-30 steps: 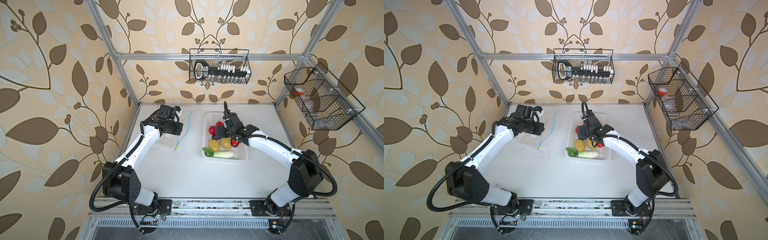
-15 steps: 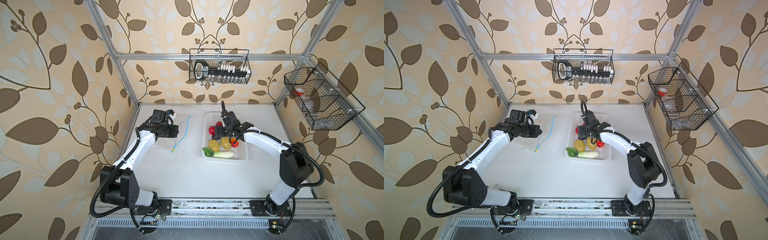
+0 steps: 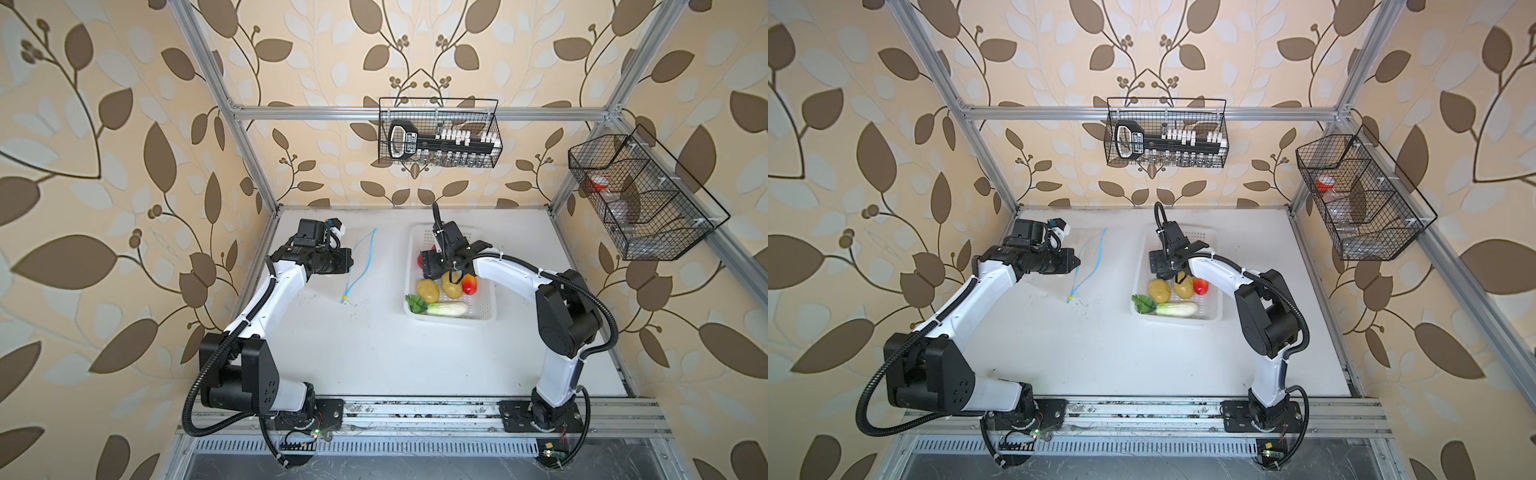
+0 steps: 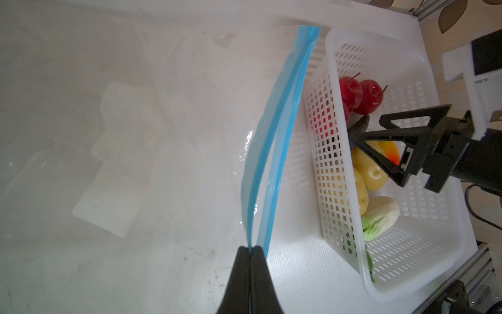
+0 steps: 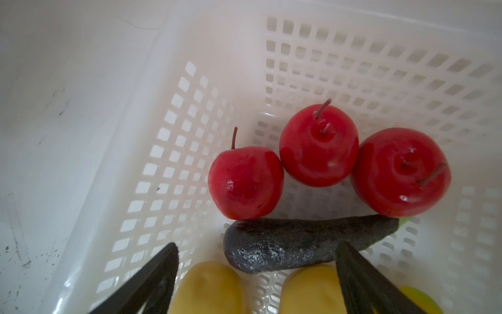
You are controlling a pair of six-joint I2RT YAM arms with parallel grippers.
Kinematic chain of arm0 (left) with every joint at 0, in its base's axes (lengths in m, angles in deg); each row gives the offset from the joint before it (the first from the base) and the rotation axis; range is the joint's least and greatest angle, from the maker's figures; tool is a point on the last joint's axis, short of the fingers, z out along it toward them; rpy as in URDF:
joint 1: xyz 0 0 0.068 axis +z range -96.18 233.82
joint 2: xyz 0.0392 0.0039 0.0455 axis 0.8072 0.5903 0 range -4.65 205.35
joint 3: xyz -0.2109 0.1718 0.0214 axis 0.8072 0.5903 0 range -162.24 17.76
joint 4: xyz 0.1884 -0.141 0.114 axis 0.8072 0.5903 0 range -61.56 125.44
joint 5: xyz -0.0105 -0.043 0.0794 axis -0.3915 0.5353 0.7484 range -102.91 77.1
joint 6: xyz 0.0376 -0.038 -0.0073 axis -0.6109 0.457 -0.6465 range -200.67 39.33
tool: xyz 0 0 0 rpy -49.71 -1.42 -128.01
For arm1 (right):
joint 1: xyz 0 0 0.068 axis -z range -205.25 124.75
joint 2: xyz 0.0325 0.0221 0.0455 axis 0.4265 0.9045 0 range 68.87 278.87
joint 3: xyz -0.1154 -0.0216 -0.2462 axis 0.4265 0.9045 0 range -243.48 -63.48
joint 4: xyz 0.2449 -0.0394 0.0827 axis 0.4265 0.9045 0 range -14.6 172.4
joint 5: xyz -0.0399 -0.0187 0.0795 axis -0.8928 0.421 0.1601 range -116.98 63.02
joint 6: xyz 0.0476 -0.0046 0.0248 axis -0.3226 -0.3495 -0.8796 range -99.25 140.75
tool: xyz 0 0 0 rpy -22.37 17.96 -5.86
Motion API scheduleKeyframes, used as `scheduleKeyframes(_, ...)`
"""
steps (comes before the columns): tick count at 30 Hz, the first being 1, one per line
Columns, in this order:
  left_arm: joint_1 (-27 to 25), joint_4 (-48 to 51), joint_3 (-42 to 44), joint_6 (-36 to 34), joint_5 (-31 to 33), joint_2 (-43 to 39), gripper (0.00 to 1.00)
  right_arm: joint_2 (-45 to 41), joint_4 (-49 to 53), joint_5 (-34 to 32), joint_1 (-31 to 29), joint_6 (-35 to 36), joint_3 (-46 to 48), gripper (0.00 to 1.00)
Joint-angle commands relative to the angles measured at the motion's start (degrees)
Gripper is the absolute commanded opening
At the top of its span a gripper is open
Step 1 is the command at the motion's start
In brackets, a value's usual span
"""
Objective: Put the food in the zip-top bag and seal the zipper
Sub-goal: 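Lower the right gripper into the basket around a red apple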
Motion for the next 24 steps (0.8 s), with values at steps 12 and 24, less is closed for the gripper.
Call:
scheduleKeyframes(12, 2.31, -2.29, 2.18, 0.78, -4.12, -0.57, 0.0, 7.3, -0.01, 3.24, 0.8, -0.17, -7.96, 0.86)
scheduleKeyframes(24, 4.61, -4.8, 4.25, 0.93, -4.3, -0.49, 0.0, 8.98, 1.53, 4.71, 1.03, -0.09, -9.64, 0.78)
